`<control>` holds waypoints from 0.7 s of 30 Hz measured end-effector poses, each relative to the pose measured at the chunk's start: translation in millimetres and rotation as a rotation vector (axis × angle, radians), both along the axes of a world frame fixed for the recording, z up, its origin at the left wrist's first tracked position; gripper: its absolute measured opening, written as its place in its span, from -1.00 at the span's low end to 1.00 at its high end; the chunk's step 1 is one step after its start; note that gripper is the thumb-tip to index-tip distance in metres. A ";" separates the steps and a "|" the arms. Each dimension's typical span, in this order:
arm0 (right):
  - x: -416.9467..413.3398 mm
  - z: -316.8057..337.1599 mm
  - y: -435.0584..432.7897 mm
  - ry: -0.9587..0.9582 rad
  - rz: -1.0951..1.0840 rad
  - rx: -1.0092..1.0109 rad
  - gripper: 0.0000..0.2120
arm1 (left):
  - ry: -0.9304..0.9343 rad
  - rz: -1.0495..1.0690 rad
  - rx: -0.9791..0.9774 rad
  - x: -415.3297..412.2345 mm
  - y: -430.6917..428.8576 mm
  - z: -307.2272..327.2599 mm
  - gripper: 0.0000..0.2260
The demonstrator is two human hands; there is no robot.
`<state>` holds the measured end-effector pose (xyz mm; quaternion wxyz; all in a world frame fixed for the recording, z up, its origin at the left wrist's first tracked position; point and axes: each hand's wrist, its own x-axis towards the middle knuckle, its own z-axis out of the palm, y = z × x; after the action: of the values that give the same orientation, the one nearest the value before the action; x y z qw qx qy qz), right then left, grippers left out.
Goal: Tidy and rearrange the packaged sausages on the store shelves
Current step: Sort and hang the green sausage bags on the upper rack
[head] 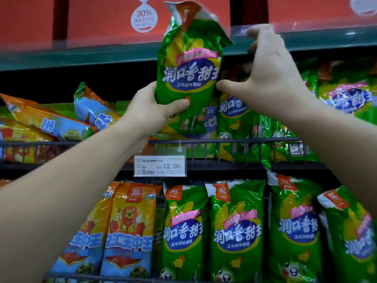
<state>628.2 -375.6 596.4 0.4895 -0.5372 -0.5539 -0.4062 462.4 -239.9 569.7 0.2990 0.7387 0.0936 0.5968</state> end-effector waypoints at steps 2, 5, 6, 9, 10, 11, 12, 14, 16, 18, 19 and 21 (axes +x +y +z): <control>-0.4 -5.6 2.5 0.034 0.031 0.033 -0.18 | -0.019 -0.092 -0.045 7.2 2.6 -4.8 -0.59; -1.6 -14.7 7.5 0.047 0.087 0.084 -0.23 | -0.017 -0.176 -0.088 11.3 5.9 -7.6 -0.49; -0.9 -16.8 9.6 0.053 0.105 0.067 -0.26 | -0.014 -0.195 -0.096 11.3 6.4 -7.3 -0.47; -1.2 -22.5 16.9 0.111 0.152 -0.098 -0.34 | 0.009 -0.288 -0.141 8.3 5.6 -5.0 -0.44; -2.1 -23.9 20.2 0.130 0.173 -0.155 -0.36 | 0.024 -0.314 -0.155 7.5 4.8 -4.8 -0.42; -3.2 -24.9 24.1 0.142 0.197 -0.197 -0.39 | 0.038 -0.329 -0.168 6.3 3.4 -4.8 -0.42; -4.3 -25.7 27.7 0.147 0.221 -0.224 -0.43 | 0.050 -0.335 -0.186 5.7 2.2 -4.9 -0.43; -4.9 -27.9 34.1 0.142 0.244 -0.253 -0.55 | 0.073 -0.325 -0.217 4.8 0.8 -4.2 -0.54; -3.0 -31.7 39.4 0.127 0.232 -0.298 -0.61 | 0.060 -0.310 -0.257 4.4 2.0 -2.7 -0.66; -0.3 -36.3 45.1 0.107 0.198 -0.370 -0.65 | 0.014 -0.270 -0.295 3.3 3.7 -1.0 -0.66; 0.8 -38.0 47.8 0.106 0.180 -0.392 -0.67 | 0.004 -0.239 -0.305 3.0 4.1 -0.1 -0.65; 1.5 -39.4 51.6 0.116 0.156 -0.395 -0.68 | 0.025 -0.177 -0.301 2.7 2.9 0.5 -0.65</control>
<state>629.7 -324.1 557.0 0.4359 -0.6005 -0.6336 -0.2190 465.0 -237.0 570.3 0.4563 0.6982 0.1202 0.5384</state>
